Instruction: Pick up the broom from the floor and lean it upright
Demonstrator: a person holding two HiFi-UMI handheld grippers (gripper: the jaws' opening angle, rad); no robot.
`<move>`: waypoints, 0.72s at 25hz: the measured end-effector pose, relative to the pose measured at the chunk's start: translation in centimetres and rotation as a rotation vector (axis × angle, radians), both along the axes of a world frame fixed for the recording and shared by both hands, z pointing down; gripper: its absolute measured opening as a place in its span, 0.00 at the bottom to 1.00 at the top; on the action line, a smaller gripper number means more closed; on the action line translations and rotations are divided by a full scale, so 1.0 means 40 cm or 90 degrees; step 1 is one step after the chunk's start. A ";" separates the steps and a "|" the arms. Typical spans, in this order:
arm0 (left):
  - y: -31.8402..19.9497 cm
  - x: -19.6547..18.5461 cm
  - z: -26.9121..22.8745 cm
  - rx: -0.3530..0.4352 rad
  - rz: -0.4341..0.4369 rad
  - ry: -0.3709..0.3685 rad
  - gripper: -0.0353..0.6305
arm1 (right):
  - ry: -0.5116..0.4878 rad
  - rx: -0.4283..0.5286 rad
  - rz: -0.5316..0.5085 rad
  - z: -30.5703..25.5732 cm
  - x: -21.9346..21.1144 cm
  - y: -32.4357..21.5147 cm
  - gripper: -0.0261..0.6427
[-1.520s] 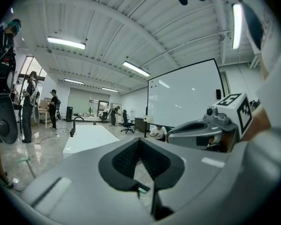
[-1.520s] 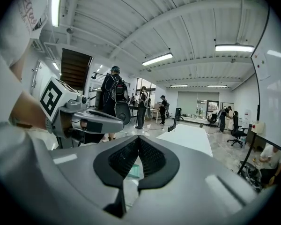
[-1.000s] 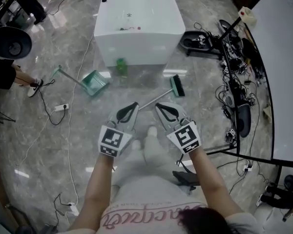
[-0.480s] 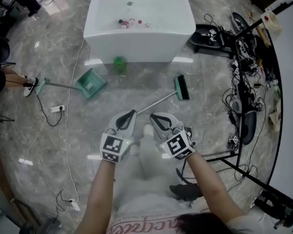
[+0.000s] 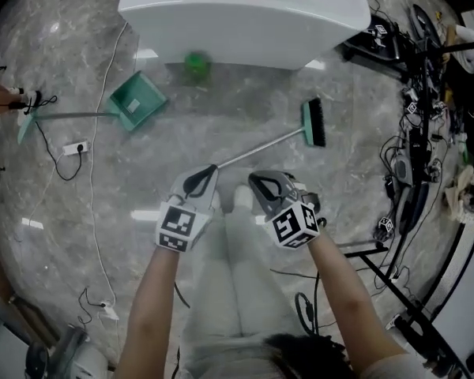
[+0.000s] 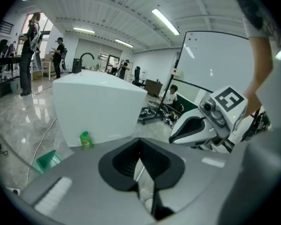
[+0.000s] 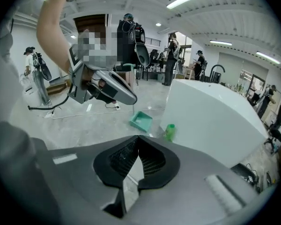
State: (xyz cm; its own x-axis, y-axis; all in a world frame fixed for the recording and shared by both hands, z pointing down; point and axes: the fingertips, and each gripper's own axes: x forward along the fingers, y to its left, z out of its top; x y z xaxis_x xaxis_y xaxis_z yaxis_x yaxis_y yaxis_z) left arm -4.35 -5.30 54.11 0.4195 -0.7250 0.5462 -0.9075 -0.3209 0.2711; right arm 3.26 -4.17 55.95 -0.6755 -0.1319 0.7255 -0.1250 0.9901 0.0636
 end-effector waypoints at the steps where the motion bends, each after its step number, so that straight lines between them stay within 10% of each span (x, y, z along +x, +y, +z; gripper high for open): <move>1: 0.008 -0.005 0.045 -0.014 -0.002 0.000 0.05 | 0.012 -0.004 -0.009 0.046 -0.012 0.001 0.04; 18: 0.156 -0.068 0.632 -0.160 0.007 -0.014 0.05 | 0.274 -0.061 -0.176 0.811 -0.078 0.161 0.15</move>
